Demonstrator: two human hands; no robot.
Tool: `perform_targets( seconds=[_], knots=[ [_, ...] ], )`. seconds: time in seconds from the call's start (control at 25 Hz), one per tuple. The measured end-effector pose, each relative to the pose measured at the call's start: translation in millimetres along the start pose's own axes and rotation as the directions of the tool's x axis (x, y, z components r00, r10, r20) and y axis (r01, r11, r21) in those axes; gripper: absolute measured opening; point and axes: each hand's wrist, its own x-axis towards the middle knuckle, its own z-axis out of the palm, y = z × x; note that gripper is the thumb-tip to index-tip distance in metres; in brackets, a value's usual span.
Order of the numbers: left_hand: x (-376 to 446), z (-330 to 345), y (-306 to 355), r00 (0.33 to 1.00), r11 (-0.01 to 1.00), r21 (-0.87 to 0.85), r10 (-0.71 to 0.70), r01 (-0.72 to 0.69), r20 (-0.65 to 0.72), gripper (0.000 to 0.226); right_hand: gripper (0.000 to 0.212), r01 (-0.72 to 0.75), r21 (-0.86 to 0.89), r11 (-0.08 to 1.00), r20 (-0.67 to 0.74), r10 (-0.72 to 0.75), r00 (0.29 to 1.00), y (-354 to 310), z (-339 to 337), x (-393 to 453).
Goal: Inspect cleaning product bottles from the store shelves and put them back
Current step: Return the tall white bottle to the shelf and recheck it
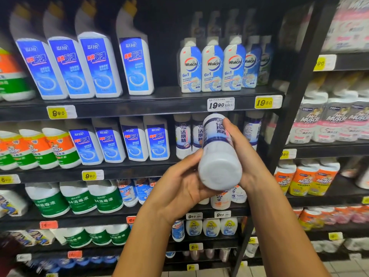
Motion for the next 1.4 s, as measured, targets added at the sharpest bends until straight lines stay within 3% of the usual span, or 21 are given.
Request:
perform_targets(
  seconds=[0.28,0.48,0.68,0.8,1.08,1.2,1.28,1.4],
  knots=[
    [2,-23,-8,0.999,0.978,0.208,-0.032,0.024,0.033,0.037,0.05,0.067,-0.105,0.992,0.021,-0.066,0.998,1,-5,5],
    [11,-28,-6,1.0,0.932,0.362,-0.007,0.005,0.005,0.038,0.013,0.206,-0.222,0.953,0.064,-0.196,0.978,-2,-8,7],
    [27,-35,-10,0.995,0.862,0.499,0.101,-0.095,0.016,0.044,0.021,0.315,-0.311,0.897,0.16,-0.277,0.947,-8,-9,8],
    [36,-41,-11,0.988,0.837,0.526,0.146,-0.153,0.056,0.06,0.034,0.393,-0.405,0.826,0.25,-0.313,0.916,-20,-11,7],
    [52,-51,-10,0.99,0.793,0.592,0.124,-0.141,0.07,0.066,0.045,0.495,-0.428,0.756,0.295,-0.4,0.868,-27,-14,8],
    [57,-47,-18,0.963,0.682,0.705,0.271,-0.195,0.005,0.074,0.047,0.547,-0.43,0.718,0.332,-0.438,0.835,-30,-13,8],
    [61,-42,-27,0.899,0.631,0.737,0.432,-0.241,-0.076,0.083,0.05,0.58,-0.426,0.694,0.308,-0.492,0.815,-32,-7,8],
    [68,-39,-31,0.849,0.623,0.719,0.521,-0.307,-0.089,0.067,0.058,0.594,-0.522,0.612,0.195,-0.592,0.782,-30,6,13]
  ],
)
